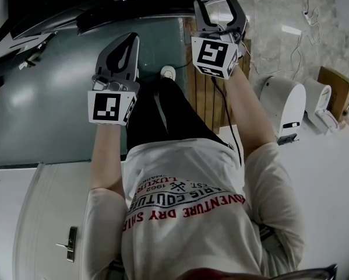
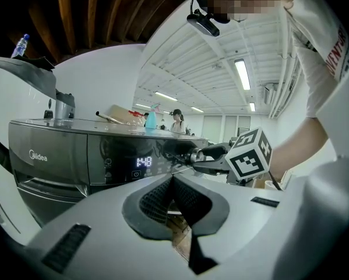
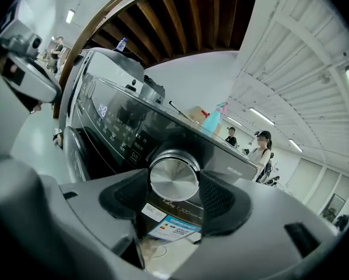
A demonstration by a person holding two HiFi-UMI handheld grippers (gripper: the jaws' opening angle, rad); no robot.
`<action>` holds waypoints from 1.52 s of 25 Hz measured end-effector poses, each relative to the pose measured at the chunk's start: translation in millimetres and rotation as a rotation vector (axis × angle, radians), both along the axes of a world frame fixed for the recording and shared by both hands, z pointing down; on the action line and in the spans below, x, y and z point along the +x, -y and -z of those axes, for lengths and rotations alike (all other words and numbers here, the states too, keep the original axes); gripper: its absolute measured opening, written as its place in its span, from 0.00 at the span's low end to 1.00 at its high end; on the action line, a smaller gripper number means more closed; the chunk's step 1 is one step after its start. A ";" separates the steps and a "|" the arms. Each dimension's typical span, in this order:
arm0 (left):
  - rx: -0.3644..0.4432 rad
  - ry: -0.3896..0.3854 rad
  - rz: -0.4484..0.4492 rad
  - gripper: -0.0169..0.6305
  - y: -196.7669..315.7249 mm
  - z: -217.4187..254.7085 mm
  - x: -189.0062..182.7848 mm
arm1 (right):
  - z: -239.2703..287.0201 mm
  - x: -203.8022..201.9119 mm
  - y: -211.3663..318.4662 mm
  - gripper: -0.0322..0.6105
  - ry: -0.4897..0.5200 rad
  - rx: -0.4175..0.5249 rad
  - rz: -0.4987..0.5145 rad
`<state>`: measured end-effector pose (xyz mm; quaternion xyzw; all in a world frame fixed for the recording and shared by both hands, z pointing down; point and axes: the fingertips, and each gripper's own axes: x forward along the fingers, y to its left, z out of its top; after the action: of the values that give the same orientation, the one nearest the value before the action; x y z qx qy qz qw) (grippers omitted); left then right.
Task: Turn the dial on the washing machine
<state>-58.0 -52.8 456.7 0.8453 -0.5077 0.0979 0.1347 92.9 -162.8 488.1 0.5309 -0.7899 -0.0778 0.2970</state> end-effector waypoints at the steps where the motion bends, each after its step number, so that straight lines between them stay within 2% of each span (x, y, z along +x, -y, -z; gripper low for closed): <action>1: 0.000 0.000 0.002 0.05 0.5 -0.3 -0.7 | -0.1 0.1 0.1 0.50 0.010 -0.006 -0.004; 4: -0.001 0.001 0.003 0.05 1.7 -0.6 -0.5 | 1.3 -0.1 1.2 0.50 0.058 -0.029 -0.023; 9: 0.006 0.008 -0.017 0.05 2.7 1.7 4.6 | 1.3 4.1 3.8 0.50 0.267 -0.130 -0.091; 15: 0.011 0.008 -0.019 0.05 5.0 5.3 7.6 | 1.0 7.6 4.2 0.50 0.347 -0.164 -0.099; 19: 0.000 0.012 -0.034 0.05 3.1 4.1 12.7 | 1.4 6.8 4.4 0.51 0.295 -0.164 -0.074; 23: 0.004 0.002 -0.037 0.05 5.9 6.1 16.9 | 1.4 1.8 3.5 0.54 0.124 -0.107 -0.044; 26: 0.015 0.030 -0.062 0.05 5.4 8.3 22.1 | 2.0 2.9 0.1 0.55 0.008 -0.045 -0.017; 29: 0.019 0.051 -0.080 0.05 3.3 7.9 24.6 | 1.5 3.5 -0.6 0.55 -0.061 -0.023 0.004; 32: 0.018 0.050 -0.070 0.05 3.2 6.9 22.9 | 0.1 2.0 -2.0 0.50 -0.050 -0.032 0.010; 38: 0.016 0.051 -0.061 0.05 2.3 5.6 20.8 | 2.7 1.7 -1.2 0.49 0.055 -0.080 0.006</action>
<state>-37.3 -55.0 451.1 0.8587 -0.4857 0.1193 0.1118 94.7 -161.6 485.4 0.5183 -0.8017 -0.0321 0.2960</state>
